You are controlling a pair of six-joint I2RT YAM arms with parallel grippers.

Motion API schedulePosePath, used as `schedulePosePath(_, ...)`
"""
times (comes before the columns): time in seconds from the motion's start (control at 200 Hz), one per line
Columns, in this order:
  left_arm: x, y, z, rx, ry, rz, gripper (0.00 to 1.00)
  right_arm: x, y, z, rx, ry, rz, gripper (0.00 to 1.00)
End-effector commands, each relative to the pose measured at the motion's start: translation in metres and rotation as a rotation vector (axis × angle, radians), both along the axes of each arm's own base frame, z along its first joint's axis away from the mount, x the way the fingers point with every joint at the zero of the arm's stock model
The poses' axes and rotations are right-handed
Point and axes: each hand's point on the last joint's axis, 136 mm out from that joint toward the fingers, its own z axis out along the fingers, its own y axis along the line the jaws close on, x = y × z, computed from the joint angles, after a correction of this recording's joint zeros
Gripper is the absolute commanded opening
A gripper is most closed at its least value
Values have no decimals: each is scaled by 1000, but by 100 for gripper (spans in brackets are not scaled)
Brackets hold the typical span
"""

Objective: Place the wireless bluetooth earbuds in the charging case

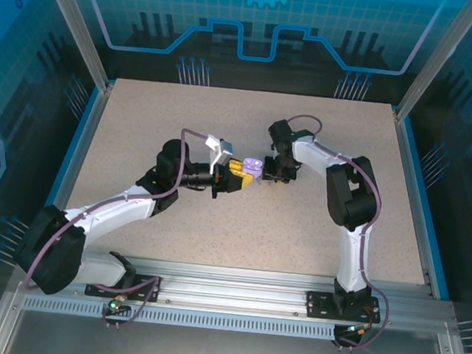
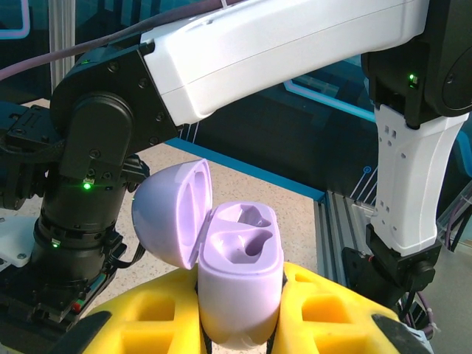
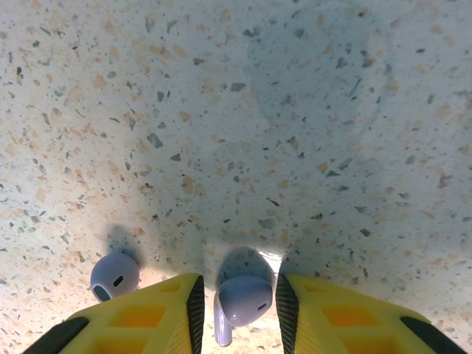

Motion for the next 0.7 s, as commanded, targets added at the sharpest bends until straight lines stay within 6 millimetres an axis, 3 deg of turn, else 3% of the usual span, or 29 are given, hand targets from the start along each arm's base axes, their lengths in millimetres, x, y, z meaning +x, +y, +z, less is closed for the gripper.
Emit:
schedulePosePath(0.0,2,2,11,-15,-24,6,0,-6,1,-13,-29,35,2,32)
schedulePosePath(0.695,2,3,10,-3,-10,14,0,-4,-6,2,-10,-18,-13,27)
